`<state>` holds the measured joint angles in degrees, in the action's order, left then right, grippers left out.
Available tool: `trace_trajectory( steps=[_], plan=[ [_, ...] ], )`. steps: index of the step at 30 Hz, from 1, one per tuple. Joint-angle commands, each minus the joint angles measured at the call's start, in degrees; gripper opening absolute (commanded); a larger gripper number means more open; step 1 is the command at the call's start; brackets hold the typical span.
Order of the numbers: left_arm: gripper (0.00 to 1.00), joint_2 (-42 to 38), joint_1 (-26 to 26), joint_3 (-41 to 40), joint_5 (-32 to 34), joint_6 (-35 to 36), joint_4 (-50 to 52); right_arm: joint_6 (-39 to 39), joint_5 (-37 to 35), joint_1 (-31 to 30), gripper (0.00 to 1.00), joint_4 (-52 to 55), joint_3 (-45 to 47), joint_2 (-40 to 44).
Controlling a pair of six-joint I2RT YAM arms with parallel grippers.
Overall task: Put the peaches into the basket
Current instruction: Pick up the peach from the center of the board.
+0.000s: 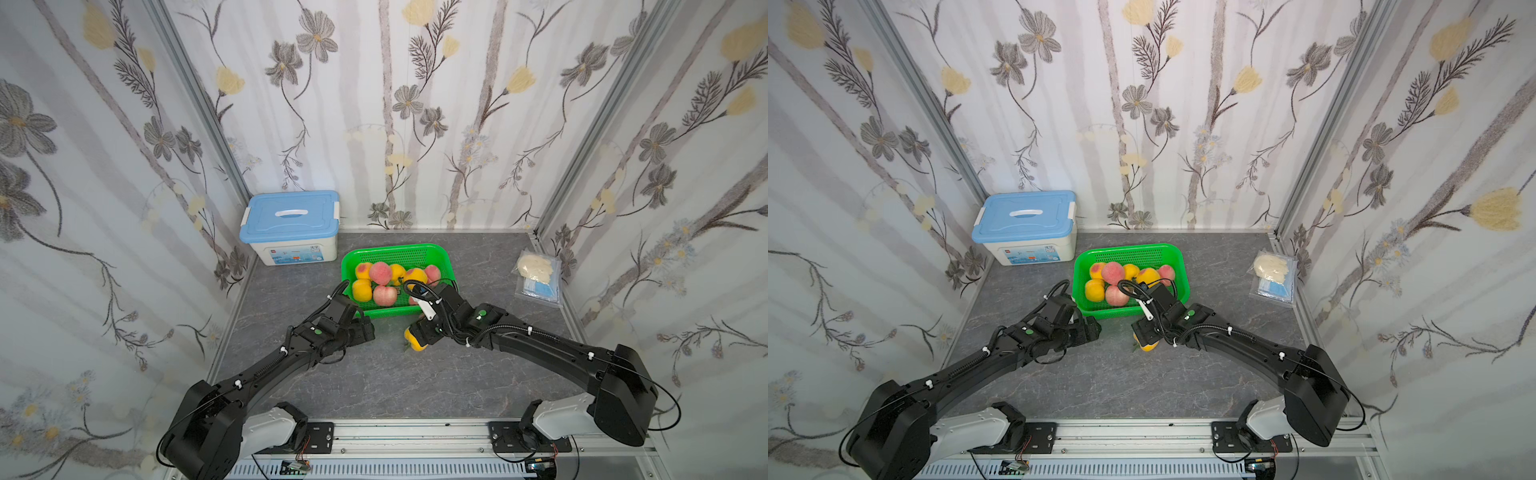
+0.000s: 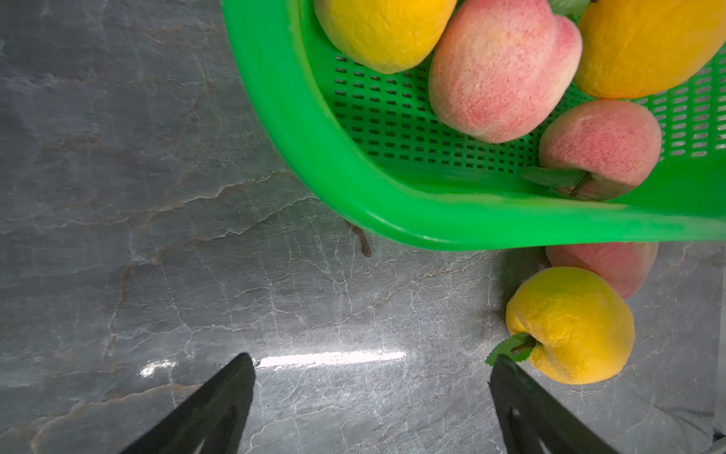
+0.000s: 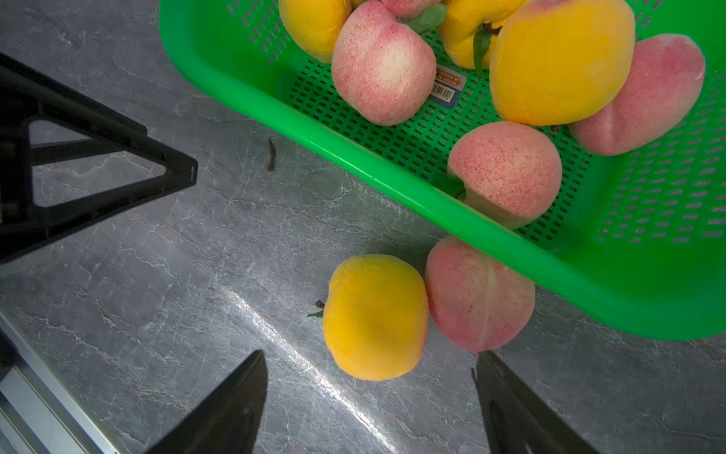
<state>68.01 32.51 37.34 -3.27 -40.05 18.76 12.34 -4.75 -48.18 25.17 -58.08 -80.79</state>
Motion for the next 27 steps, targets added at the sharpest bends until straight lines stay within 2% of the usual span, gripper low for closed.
trace_trajectory(
  steps=[1,27],
  plan=[
    [0.96,0.50,0.18,-0.01,-0.07,-0.90,-1.36,-0.33,-2.41,-0.33,0.84,-1.26,0.58,-0.22],
    [0.96,2.48,1.22,1.65,-0.40,-0.82,-0.92,-0.12,-3.71,-2.62,0.83,-1.79,-0.84,-8.01]
  ],
)
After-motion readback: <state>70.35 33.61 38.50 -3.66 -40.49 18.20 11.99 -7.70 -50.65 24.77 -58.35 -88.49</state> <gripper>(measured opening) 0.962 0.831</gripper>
